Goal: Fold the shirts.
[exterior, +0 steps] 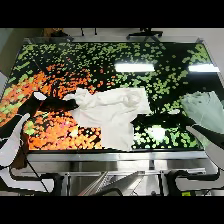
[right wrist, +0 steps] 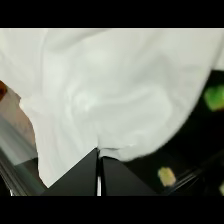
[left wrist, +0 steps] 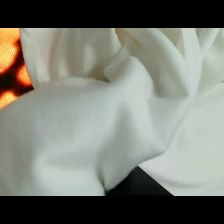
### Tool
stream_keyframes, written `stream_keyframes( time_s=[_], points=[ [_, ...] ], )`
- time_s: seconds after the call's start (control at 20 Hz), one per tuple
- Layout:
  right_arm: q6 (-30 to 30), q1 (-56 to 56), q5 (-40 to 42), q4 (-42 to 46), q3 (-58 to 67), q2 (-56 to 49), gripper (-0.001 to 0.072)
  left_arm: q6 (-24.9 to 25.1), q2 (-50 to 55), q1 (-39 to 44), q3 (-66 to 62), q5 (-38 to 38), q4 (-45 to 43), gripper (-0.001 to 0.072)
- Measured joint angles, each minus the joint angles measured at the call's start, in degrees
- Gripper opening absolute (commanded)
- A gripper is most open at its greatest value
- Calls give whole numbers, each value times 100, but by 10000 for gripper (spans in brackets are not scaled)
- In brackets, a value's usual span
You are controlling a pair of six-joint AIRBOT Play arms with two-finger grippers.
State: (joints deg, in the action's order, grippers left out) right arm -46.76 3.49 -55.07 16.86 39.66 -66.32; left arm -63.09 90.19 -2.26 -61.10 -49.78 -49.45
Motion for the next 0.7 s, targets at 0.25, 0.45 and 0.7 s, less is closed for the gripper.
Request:
stream_keyframes(
  time_s=[0.25, 0.45, 0.7],
  points=[
    [140, -236, -428, -400, 671, 295, 25, -26, -413, -195, -179, -166, 2, 12],
    [61, -1152, -1272, -1191, 2739, 723, 25, -46, -1539, -623, -1521, -540, 442, 12],
    [-472, -2400, -1729, -1797, 6376, 920, 24, -297, -2649, -1266, -4415, -675, 1032, 13]
  ],
)
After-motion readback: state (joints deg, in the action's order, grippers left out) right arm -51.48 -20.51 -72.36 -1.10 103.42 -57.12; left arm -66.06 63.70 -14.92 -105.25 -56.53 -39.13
